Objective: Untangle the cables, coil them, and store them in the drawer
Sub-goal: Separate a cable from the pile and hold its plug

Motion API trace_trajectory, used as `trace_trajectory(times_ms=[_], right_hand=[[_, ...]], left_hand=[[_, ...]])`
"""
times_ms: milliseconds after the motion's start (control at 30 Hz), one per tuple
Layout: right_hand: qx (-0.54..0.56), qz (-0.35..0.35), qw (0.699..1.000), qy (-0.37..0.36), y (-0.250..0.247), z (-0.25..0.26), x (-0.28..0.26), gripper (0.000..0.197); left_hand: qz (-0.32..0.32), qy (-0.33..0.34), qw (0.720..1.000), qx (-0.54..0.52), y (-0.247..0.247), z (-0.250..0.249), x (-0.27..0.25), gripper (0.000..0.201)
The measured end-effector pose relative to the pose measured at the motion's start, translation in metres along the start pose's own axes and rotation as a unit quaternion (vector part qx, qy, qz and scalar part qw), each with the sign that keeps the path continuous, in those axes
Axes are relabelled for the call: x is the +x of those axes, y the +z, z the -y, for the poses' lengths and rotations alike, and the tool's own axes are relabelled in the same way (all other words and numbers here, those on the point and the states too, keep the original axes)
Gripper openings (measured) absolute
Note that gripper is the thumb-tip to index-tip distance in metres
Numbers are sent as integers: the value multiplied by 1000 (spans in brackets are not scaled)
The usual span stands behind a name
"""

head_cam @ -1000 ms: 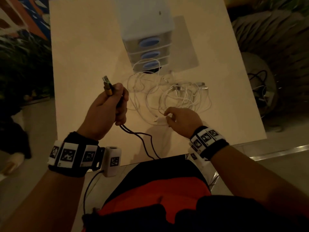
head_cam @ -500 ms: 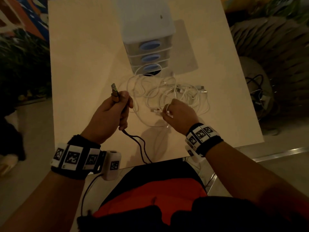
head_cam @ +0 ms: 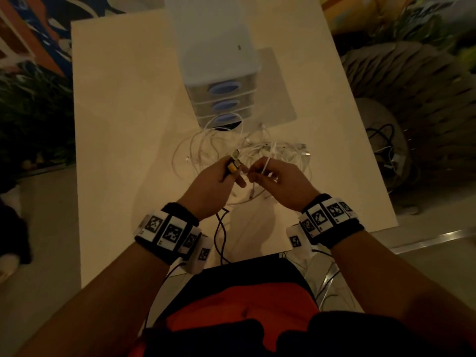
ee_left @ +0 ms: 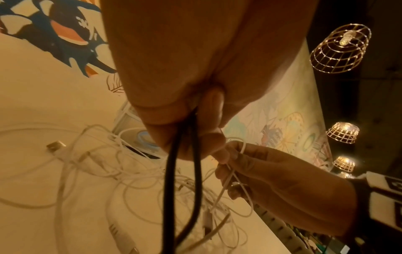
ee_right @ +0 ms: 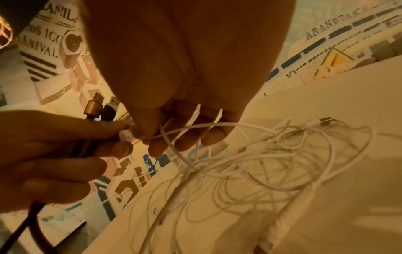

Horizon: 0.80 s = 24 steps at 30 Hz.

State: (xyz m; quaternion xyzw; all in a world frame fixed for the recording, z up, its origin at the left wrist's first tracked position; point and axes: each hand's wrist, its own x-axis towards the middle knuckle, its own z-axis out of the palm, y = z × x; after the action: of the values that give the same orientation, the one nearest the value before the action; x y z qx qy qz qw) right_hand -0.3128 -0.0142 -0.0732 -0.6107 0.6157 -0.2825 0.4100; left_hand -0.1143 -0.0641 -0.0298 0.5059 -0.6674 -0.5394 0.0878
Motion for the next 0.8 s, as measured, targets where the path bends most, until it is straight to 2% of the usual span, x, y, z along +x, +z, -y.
trace_trajectory(times_ms=[67,167,267,333,500,667,800], right_hand=[[33,-36,998,36,-3,-7,0,12],[71,-122,987,75,-12,-21,-4,18],[44,-140,983,106,-23,-32,-12,21],[43,-121,986,109,-27,-36,-18,20],[62,-19,995,82,-32,-47,-26,23],[-28,14,996,80,-29,-55,-23,29],[-26,57,998,32,-23,-45,-18,34]], left_hand=[[-23,11,999,19,-2,0,1,22],[-68,0,997,-40,-12,4,1,23],[-89,-8,992,-85,-23,6,-1,26],[-95,-18,989,-111,-26,6,-1,27],[-102,-22,983,-149,-24,1,0,28],[-109,8,976,-186,-26,-6,-6,28],[-118,24,964,-235,-33,-9,-10,27]])
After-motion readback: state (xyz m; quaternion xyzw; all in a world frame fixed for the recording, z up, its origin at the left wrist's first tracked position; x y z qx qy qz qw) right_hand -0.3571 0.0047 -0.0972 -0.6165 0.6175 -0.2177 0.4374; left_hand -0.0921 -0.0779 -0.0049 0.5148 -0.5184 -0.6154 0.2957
